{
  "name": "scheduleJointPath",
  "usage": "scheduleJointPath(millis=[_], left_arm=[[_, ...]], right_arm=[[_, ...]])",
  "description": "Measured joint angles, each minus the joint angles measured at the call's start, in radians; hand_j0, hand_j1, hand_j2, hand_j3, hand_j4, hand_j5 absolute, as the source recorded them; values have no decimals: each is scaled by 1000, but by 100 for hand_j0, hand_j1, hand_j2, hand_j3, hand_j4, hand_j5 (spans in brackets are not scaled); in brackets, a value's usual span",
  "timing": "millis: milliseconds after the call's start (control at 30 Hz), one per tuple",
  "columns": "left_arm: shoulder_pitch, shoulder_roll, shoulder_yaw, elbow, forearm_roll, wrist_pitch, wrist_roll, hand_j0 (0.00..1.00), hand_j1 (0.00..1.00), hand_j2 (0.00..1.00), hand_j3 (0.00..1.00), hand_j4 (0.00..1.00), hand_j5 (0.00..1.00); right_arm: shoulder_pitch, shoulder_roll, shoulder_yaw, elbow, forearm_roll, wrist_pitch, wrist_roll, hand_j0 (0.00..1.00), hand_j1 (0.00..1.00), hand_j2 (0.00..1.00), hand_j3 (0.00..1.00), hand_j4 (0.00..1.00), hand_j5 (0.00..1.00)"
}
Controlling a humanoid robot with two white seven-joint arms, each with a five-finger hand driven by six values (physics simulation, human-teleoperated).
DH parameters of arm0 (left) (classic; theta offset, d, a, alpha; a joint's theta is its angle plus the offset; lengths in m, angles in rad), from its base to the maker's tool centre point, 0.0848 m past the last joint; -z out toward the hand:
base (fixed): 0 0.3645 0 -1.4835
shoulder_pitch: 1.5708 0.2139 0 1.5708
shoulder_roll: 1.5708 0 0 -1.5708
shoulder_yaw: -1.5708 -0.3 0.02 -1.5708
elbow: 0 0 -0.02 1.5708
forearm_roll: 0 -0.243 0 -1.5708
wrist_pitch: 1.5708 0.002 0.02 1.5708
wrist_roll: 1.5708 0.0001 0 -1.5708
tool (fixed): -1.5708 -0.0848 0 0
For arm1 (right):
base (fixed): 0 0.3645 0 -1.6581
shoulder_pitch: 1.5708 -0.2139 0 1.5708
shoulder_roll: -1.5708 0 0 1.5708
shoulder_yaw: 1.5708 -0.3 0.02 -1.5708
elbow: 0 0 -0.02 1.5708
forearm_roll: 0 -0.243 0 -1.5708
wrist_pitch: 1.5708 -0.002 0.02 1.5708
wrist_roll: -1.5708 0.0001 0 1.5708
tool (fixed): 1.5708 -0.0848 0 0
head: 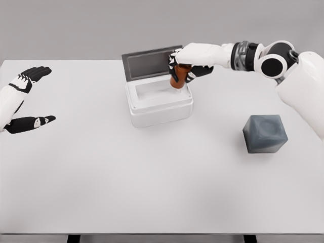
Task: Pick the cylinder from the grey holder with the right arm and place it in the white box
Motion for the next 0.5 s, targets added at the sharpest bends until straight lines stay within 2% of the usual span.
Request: scheduleJointPath(millis=[200, 300, 333, 367, 400, 433, 500], left_arm=[[0, 0, 1, 0, 0, 0, 0, 100, 100, 100, 100, 100, 100], [0, 0, 0, 0, 0, 0, 0, 100, 100, 100, 100, 100, 100], [0, 0, 1, 0, 0, 0, 0, 100, 100, 100, 100, 100, 100], [0, 0, 1, 0, 0, 0, 0, 100, 100, 100, 100, 100, 100], [0, 0, 1, 0, 0, 0, 0, 100, 100, 100, 100, 100, 100], [0, 0, 1, 0, 0, 0, 0, 100, 100, 100, 100, 100, 100], [0, 0, 1, 0, 0, 0, 0, 100, 100, 100, 100, 100, 100]], right_arm=[[0, 3, 0, 4, 3, 0, 0, 28, 28, 28, 28, 28, 28], [0, 2, 0, 3, 4, -1, 0, 34, 34, 34, 34, 34, 34], [0, 2, 0, 2, 5, -2, 0, 40, 40, 40, 40, 40, 40], [0, 1, 0, 2, 7, -3, 0, 51, 51, 51, 51, 51, 51], [0, 0, 0, 1, 10, -4, -1, 80, 80, 80, 80, 80, 80], [0, -1, 0, -1, 15, -6, -1, 97, 97, 97, 97, 97, 97], [0, -1, 0, -5, 27, -9, -1, 99, 99, 99, 99, 99, 99]])
